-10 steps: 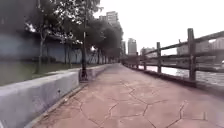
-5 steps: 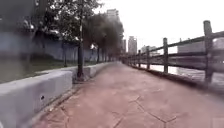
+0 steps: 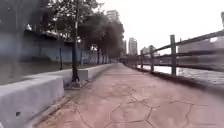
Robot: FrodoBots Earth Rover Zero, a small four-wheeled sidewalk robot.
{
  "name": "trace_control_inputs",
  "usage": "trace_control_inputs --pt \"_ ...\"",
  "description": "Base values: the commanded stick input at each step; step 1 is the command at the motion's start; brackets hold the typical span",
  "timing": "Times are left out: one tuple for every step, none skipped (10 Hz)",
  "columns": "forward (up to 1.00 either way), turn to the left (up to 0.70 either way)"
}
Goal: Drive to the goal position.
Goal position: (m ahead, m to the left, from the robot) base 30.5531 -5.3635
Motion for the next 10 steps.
trace_control_inputs --pt "1.0 -0.38" --pt "1.0 -0.16" --pt "1.0 0.0" --pt "1.0 0.0" --pt "1.0 0.0" --pt "1.0 0.0" --pt "1.0 0.0" --pt "1.0 0.0" --pt "1.0 0.0" --pt "1.0 0.0"
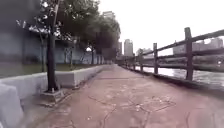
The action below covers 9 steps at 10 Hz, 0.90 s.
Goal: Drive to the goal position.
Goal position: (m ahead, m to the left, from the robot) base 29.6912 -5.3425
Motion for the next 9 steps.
trace_control_inputs --pt "1.0 0.0" --pt "1.0 -0.11" --pt "1.0 -0.39" --pt "1.0 -0.39" --pt "1.0 0.0" --pt "1.0 0.0" --pt "1.0 0.0" --pt "1.0 0.0" --pt "1.0 0.0"
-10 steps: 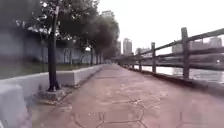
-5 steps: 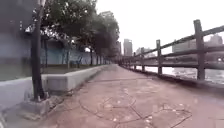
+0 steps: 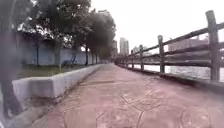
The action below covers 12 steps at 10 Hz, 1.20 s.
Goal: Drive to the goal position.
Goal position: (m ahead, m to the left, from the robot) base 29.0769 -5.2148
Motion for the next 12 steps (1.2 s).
trace_control_inputs --pt "1.0 0.0" --pt "1.0 0.0" --pt "1.0 0.0" --pt "1.0 0.0" --pt "1.0 0.0" --pt "1.0 0.0" --pt "1.0 0.0" --pt "1.0 0.0" --pt "1.0 0.0" --pt "1.0 0.0" --pt "1.0 0.0" --pt "1.0 0.0"
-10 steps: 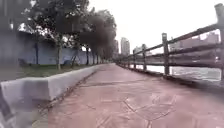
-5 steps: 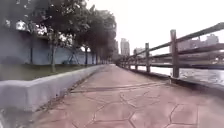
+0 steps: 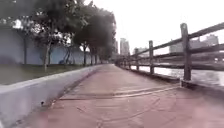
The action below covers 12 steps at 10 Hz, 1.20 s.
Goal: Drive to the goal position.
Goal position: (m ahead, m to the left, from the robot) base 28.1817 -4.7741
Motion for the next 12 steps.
trace_control_inputs --pt "1.0 0.0" --pt "1.0 0.0" --pt "1.0 0.0" --pt "1.0 0.0" --pt "1.0 0.0" --pt "1.0 0.0" --pt "1.0 0.0" --pt "1.0 0.0" --pt "1.0 0.0" --pt "1.0 0.0" --pt "1.0 0.0" --pt "1.0 0.0"
